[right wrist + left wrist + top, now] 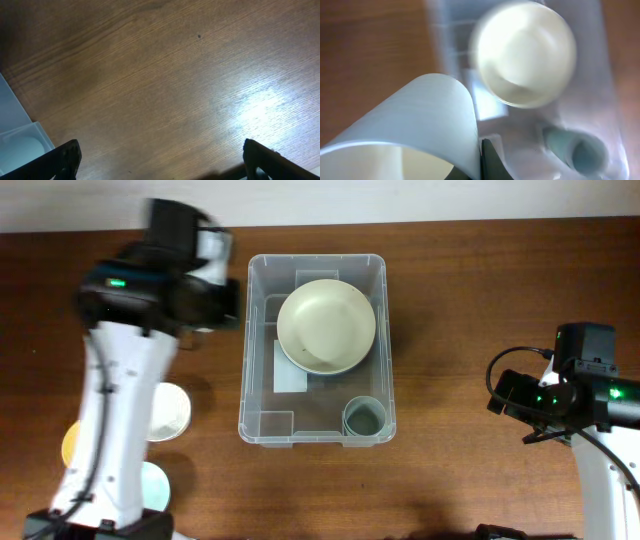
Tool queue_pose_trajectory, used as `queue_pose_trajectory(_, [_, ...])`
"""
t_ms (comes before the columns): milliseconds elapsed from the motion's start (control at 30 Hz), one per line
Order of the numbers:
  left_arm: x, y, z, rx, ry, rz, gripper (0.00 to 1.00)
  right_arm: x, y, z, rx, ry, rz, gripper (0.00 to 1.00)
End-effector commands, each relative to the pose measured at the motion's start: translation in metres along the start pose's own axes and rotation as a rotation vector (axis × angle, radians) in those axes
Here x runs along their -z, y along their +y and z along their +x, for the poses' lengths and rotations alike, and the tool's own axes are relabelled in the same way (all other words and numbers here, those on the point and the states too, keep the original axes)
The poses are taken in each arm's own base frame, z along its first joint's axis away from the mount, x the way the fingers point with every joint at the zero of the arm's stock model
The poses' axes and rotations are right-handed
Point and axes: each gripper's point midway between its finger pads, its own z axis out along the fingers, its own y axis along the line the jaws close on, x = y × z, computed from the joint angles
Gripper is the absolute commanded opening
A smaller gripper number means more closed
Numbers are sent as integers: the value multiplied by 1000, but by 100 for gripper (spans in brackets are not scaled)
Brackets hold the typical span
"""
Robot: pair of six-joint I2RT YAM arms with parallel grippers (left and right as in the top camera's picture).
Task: Pack container
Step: 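Stack the white cup onto the green cups in the container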
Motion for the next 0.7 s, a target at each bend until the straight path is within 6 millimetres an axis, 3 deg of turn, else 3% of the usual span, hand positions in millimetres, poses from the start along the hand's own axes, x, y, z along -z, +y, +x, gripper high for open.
queue_pose_trajectory(0, [-14, -83, 22, -183, 64, 108, 1, 1, -2, 1, 0, -5, -1, 99])
queue_pose_trajectory(67, [-17, -122, 36, -271, 83, 153, 0, 1, -2, 1, 0, -5, -1, 99])
queue_pose_trajectory(300, [-36, -199, 92, -459, 218, 222, 0, 1, -2, 1, 0, -4, -1, 99])
queue_pose_trajectory(433, [-48, -220, 121, -493, 332, 275, 1, 1, -2, 1, 0, -4, -1, 99])
queue_pose_trajectory(667, [-72, -221, 145, -492, 471, 265, 0, 1, -2, 1, 0, -5, -1, 99])
